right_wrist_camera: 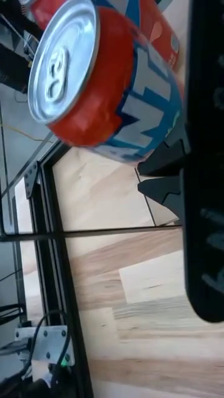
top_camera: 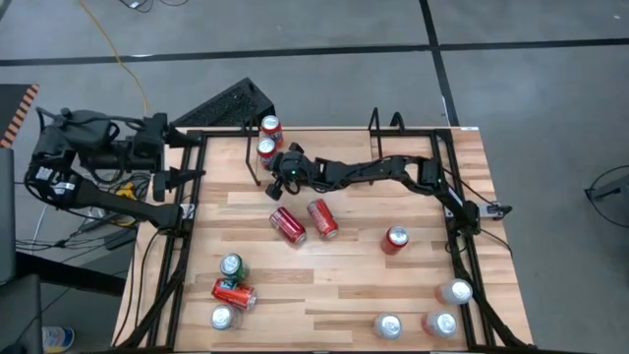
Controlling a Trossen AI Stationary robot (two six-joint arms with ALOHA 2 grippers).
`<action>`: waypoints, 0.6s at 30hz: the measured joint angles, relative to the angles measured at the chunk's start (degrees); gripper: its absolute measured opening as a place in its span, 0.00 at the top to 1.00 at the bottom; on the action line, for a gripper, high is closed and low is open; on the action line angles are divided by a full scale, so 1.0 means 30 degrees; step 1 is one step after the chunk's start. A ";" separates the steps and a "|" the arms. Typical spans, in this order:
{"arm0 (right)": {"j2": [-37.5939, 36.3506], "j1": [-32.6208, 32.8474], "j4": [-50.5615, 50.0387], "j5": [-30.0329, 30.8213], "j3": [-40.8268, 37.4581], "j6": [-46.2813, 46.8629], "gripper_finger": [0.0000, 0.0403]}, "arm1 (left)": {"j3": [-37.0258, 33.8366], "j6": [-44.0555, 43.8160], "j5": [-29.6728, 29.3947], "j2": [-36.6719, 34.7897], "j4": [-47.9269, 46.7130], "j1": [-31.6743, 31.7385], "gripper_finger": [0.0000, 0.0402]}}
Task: Place canned beverage on shelf
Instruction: Put the red soda can on the shelf and align with the other red soda can
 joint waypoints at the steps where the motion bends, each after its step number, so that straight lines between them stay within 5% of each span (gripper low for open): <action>1: 0.0000 -0.0045 -0.0046 0.0011 0.0000 0.0067 1.00 | -0.0102 0.0021 0.0005 0.0007 -0.0009 0.0000 0.15; 18: 0.0000 -0.0623 -0.0495 0.0773 0.0000 0.0387 1.00 | -0.0247 0.0040 0.0007 -0.0007 0.0170 0.0000 0.15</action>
